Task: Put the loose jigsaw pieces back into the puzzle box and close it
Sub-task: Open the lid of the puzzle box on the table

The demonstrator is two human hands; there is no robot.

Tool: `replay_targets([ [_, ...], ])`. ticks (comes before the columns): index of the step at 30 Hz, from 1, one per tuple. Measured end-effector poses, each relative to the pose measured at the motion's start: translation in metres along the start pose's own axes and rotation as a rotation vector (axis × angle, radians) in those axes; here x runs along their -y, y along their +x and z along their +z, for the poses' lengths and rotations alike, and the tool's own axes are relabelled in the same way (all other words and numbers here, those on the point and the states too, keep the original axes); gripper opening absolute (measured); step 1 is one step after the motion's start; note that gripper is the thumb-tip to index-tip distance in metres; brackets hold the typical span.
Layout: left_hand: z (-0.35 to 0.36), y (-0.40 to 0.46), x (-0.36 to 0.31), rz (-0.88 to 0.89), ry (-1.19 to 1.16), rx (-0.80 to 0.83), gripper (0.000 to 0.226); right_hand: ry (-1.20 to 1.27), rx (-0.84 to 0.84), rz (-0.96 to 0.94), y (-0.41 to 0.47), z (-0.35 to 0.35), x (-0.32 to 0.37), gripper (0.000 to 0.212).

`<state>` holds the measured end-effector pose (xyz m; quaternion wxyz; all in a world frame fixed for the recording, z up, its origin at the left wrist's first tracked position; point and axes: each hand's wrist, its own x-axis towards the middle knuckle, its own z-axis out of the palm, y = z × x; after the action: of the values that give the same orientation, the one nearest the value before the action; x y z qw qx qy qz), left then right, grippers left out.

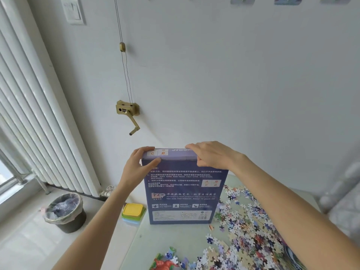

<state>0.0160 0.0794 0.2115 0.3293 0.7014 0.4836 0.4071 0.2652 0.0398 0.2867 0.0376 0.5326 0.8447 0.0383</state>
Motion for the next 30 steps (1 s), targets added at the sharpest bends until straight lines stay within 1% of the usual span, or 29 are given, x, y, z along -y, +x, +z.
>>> replay_targets([
  [4,-0.001,0.009,-0.004,0.020,0.048,0.021,0.035,0.002,-0.068,0.025,0.001,0.011,-0.010,0.044],
  [7,-0.005,0.015,-0.008,0.058,0.080,0.031,0.033,0.012,-0.109,0.017,0.001,0.017,-0.015,0.041],
  [11,-0.012,0.024,-0.020,0.002,0.048,-0.017,0.021,0.064,-0.195,0.005,0.001,0.009,-0.017,0.036],
  [13,-0.010,0.026,-0.022,-0.015,0.048,-0.033,0.020,0.117,-0.219,0.067,-0.004,0.008,-0.027,0.035],
  [14,-0.008,0.027,-0.021,-0.031,0.023,-0.059,0.022,0.203,-0.239,0.129,-0.010,0.012,-0.035,0.039],
  [15,-0.006,0.027,-0.019,-0.062,-0.024,-0.086,0.024,0.345,-0.279,0.200,-0.017,0.017,-0.042,0.044],
  [17,0.001,0.028,-0.019,-0.147,-0.171,-0.122,0.028,0.642,-0.417,0.306,-0.029,0.027,-0.053,0.050],
  [18,0.004,0.030,-0.021,-0.181,-0.233,-0.144,0.032,0.742,-0.488,0.340,-0.031,0.032,-0.056,0.045],
  [20,0.009,0.035,-0.023,-0.235,-0.300,-0.187,0.045,0.879,-0.596,0.402,-0.029,0.037,-0.057,0.029],
  [23,0.018,0.033,-0.028,-0.256,-0.337,-0.245,0.048,0.908,-0.661,0.483,-0.017,0.037,-0.062,0.017],
  [26,0.022,0.021,-0.029,-0.192,-0.299,-0.254,0.067,0.968,-0.682,0.587,-0.006,0.039,-0.068,0.014],
  [28,0.022,0.026,-0.023,-0.191,-0.197,-0.203,0.075,0.983,-0.667,0.638,0.003,0.041,-0.070,0.012],
  [30,0.021,0.035,-0.020,-0.195,-0.053,-0.142,0.074,0.999,-0.599,0.696,0.012,0.043,-0.074,0.016],
])
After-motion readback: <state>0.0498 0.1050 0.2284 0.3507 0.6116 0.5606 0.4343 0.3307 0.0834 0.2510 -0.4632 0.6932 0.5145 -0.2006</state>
